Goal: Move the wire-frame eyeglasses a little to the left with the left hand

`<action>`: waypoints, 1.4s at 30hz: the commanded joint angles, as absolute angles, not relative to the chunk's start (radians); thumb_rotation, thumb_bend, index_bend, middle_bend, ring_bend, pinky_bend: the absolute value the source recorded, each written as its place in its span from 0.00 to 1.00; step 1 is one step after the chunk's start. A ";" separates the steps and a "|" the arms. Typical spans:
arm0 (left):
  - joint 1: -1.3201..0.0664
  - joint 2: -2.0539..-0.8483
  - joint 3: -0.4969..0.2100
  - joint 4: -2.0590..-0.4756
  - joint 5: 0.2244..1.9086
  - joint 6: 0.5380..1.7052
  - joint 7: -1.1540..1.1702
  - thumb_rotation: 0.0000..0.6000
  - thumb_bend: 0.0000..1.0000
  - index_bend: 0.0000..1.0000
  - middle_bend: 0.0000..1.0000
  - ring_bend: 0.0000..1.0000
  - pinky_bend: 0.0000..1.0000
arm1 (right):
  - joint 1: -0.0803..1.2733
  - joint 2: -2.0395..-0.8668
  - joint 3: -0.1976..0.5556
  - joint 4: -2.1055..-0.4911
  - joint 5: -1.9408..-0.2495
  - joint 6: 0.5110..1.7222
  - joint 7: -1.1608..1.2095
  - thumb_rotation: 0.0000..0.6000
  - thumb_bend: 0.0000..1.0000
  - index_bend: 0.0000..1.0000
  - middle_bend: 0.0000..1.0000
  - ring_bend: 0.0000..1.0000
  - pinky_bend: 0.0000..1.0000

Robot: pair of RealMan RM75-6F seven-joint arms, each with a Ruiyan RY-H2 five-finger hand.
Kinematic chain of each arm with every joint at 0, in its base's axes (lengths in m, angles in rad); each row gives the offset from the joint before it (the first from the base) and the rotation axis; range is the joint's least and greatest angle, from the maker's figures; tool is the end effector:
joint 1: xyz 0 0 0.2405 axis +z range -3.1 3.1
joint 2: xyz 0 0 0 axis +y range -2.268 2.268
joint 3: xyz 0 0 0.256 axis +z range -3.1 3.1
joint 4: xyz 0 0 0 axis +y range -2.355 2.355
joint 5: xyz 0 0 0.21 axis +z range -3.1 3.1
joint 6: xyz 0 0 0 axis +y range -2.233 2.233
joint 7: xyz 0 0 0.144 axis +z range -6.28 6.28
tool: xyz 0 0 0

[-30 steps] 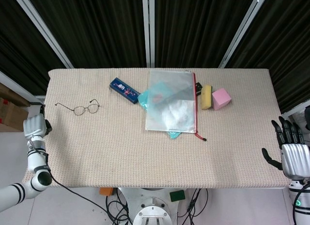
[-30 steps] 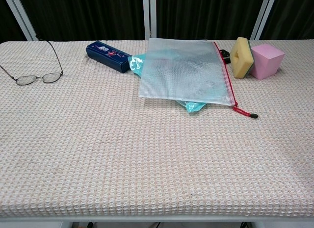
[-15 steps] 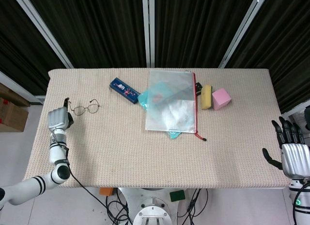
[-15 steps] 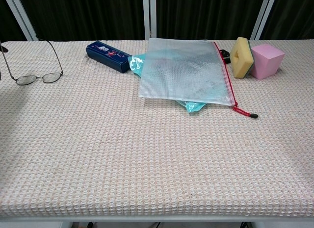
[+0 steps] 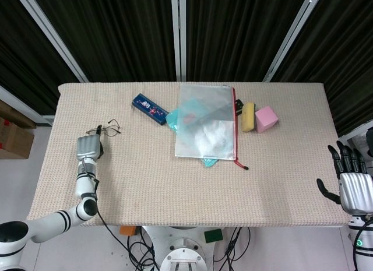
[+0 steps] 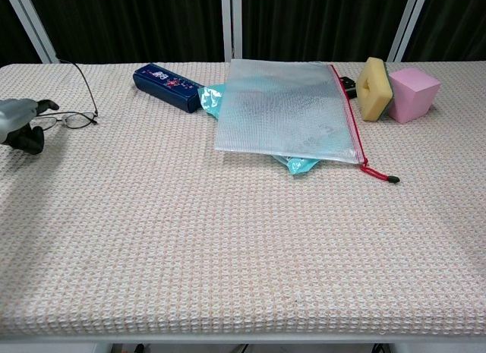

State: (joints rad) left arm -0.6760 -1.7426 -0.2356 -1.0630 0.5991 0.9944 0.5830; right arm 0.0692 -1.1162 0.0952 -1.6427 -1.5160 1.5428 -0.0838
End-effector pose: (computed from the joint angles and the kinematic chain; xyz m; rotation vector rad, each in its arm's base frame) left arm -0.2761 0.3672 -0.0215 -1.3685 -1.1189 -0.4582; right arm -0.2988 -0.1845 0.1705 1.3489 -0.7892 0.9264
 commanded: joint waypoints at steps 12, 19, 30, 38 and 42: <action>-0.588 -1.616 -0.333 -1.301 0.821 1.358 0.421 1.00 0.77 0.00 0.98 0.93 0.98 | 0.068 -1.117 0.096 -1.640 -1.519 1.549 -0.078 1.00 0.34 0.00 0.00 0.00 0.00; -0.569 -1.646 -0.294 -1.382 1.040 1.515 0.356 1.00 0.78 0.00 0.98 0.94 0.98 | 0.070 -1.124 0.093 -1.641 -1.526 1.547 -0.085 1.00 0.34 0.00 0.00 0.00 0.00; -0.644 -1.723 -0.239 -1.341 1.053 1.306 0.453 1.00 0.79 0.00 0.98 0.94 0.98 | 0.065 -1.115 0.095 -1.634 -1.514 1.548 -0.070 1.00 0.34 0.00 0.00 0.00 0.00; -0.694 -1.808 -0.297 -1.227 0.885 1.205 0.593 1.00 0.79 0.00 0.98 0.94 0.98 | 0.067 -1.112 0.099 -1.626 -1.501 1.538 -0.058 1.00 0.34 0.00 0.00 0.00 0.00; -0.692 -1.825 -0.317 -1.198 0.836 1.210 0.628 1.00 0.79 0.00 0.98 0.94 0.98 | 0.069 -1.112 0.100 -1.624 -1.495 1.532 -0.059 1.00 0.34 0.00 0.00 0.00 0.00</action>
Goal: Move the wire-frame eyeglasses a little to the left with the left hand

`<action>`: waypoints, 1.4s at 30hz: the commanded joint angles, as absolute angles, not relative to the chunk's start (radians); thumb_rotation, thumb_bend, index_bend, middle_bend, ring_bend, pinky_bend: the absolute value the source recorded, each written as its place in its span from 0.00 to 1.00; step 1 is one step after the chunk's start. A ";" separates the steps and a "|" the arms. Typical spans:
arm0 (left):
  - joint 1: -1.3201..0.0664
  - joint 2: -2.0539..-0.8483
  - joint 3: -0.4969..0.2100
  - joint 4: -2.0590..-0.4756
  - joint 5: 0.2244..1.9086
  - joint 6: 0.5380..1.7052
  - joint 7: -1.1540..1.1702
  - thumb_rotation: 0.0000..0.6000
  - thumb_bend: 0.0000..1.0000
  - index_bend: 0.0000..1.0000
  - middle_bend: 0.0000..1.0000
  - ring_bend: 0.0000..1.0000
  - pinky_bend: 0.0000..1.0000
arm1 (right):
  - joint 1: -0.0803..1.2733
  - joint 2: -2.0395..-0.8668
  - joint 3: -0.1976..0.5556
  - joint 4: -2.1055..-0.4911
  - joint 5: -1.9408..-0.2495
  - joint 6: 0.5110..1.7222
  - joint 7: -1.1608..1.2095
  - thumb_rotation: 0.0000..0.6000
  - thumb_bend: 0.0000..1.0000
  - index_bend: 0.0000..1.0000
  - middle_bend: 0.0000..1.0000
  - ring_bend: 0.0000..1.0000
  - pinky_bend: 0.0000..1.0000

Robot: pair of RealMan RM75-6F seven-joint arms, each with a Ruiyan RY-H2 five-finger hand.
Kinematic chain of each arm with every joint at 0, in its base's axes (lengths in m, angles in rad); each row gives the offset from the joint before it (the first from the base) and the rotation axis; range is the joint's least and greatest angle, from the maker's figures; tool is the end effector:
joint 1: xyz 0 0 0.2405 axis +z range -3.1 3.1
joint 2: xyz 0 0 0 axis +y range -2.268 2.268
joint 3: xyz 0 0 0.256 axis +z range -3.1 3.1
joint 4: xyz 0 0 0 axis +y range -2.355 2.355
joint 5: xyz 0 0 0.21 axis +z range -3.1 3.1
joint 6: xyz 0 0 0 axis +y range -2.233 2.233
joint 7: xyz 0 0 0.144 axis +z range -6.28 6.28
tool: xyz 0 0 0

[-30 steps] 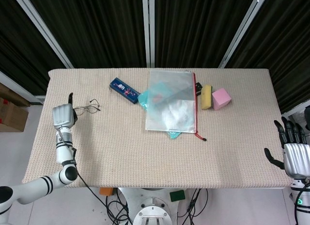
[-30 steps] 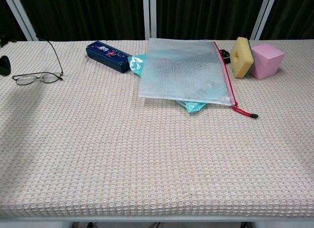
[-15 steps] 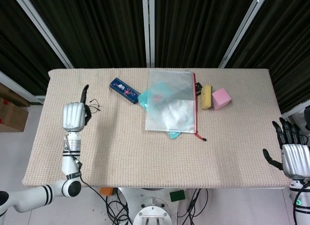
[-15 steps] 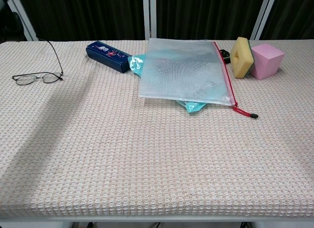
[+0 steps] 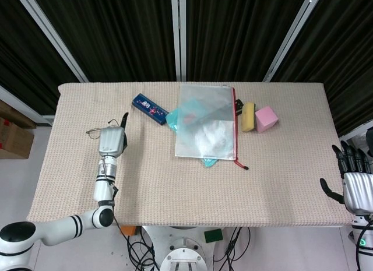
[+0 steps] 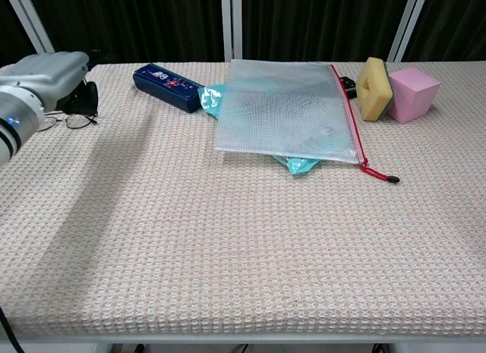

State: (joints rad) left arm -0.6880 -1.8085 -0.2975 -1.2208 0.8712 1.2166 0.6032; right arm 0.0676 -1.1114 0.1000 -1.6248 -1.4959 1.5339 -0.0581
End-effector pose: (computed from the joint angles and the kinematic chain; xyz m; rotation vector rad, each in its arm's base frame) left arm -0.1861 0.3622 -0.0298 -1.4208 -0.9231 -0.7604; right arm -0.3056 -0.1854 0.1742 1.3320 -0.8035 0.9157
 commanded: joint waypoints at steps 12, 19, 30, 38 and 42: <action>-0.649 -1.805 -0.341 -1.134 0.761 1.163 0.578 1.00 0.80 0.00 0.98 0.94 0.98 | 0.072 -1.117 0.095 -1.628 -1.493 1.519 -0.072 1.00 0.34 0.00 0.00 0.00 0.00; -0.622 -1.811 -0.341 -1.055 0.737 1.087 0.494 1.00 0.80 0.00 0.98 0.94 0.98 | 0.073 -1.117 0.093 -1.638 -1.497 1.520 -0.086 1.00 0.35 0.00 0.00 0.00 0.00; -0.613 -1.826 -0.344 -0.965 0.663 0.982 0.493 1.00 0.80 0.00 0.98 0.94 0.98 | 0.075 -1.118 0.091 -1.650 -1.498 1.516 -0.103 1.00 0.35 0.00 0.00 0.00 0.00; -0.621 -1.836 -0.353 -0.944 0.672 0.978 0.481 1.00 0.80 0.00 0.98 0.94 0.98 | 0.073 -1.114 0.092 -1.654 -1.495 1.519 -0.105 1.00 0.35 0.00 0.00 0.00 0.00; -0.620 -1.821 -0.361 -0.974 0.692 1.000 0.466 1.00 0.80 0.00 0.98 0.94 0.98 | 0.073 -1.113 0.093 -1.653 -1.495 1.520 -0.103 1.00 0.35 0.00 0.00 0.00 0.00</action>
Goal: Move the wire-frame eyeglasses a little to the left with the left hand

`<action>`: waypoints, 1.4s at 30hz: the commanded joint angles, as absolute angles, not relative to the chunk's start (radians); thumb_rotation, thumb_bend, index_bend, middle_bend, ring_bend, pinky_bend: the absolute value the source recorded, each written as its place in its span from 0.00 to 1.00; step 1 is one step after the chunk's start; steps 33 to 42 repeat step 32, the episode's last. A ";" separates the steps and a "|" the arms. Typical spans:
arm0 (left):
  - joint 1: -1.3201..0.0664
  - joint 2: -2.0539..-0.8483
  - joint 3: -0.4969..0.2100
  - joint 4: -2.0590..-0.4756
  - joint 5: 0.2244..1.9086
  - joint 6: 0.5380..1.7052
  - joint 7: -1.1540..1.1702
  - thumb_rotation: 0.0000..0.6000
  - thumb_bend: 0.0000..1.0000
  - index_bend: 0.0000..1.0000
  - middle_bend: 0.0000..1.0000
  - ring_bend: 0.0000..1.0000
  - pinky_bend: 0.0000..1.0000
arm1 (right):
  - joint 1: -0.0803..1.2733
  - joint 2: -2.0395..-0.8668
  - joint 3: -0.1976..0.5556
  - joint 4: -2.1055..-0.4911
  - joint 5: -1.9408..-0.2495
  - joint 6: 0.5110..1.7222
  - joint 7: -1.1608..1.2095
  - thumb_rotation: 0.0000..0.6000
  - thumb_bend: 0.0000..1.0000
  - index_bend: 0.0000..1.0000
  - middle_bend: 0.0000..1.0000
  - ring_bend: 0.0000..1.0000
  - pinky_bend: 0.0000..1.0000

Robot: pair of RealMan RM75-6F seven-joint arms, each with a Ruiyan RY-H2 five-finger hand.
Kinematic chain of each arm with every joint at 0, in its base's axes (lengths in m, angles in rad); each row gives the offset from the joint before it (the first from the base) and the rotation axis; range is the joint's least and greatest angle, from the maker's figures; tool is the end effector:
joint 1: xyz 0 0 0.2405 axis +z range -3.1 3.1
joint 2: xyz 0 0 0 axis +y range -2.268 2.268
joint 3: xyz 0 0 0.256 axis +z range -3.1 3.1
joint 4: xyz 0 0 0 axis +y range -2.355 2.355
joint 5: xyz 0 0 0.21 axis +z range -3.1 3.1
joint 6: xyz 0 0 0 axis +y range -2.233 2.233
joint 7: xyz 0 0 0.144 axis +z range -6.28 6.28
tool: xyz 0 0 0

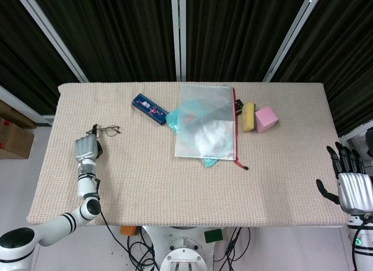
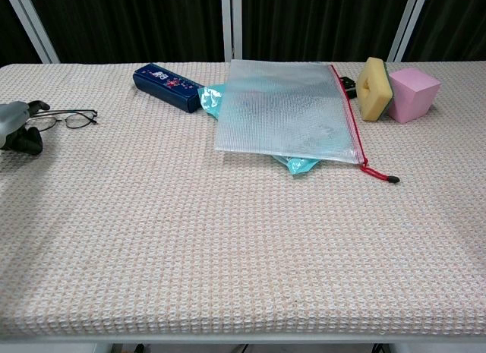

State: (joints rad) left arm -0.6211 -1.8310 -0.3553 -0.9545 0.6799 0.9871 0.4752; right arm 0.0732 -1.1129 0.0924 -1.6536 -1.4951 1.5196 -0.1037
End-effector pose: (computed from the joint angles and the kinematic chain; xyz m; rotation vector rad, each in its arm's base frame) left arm -0.2842 0.3684 -0.0276 -1.2164 -1.2057 -0.5681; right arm -0.3004 -0.1853 0.1681 1.3543 -0.8062 0.8940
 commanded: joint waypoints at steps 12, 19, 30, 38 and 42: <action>-0.441 -1.496 -0.291 -1.530 1.134 1.388 0.258 1.00 0.70 0.00 0.97 0.93 0.97 | 0.071 -1.109 0.094 -1.654 -1.503 1.530 -0.090 1.00 0.35 0.00 0.00 0.00 0.00; -0.261 -1.260 -0.057 -1.576 1.417 1.490 0.082 1.00 0.26 0.00 0.45 0.43 0.69 | 0.061 -1.105 0.074 -1.635 -1.520 1.532 -0.080 1.00 0.34 0.00 0.00 0.00 0.00; -0.061 -1.170 0.114 -1.492 1.552 1.635 -0.018 0.27 0.09 0.00 0.00 0.00 0.14 | 0.031 -1.112 0.007 -1.610 -1.587 1.537 -0.125 0.94 0.34 0.00 0.00 0.00 0.00; -0.047 -1.175 0.113 -1.472 1.557 1.646 -0.017 0.27 0.09 0.00 0.00 0.00 0.14 | 0.025 -1.113 0.003 -1.610 -1.586 1.539 -0.131 0.94 0.34 0.00 0.00 0.00 0.00; -0.047 -1.175 0.113 -1.472 1.557 1.646 -0.017 0.27 0.09 0.00 0.00 0.00 0.14 | 0.025 -1.113 0.003 -1.610 -1.586 1.539 -0.131 0.94 0.34 0.00 0.00 0.00 0.00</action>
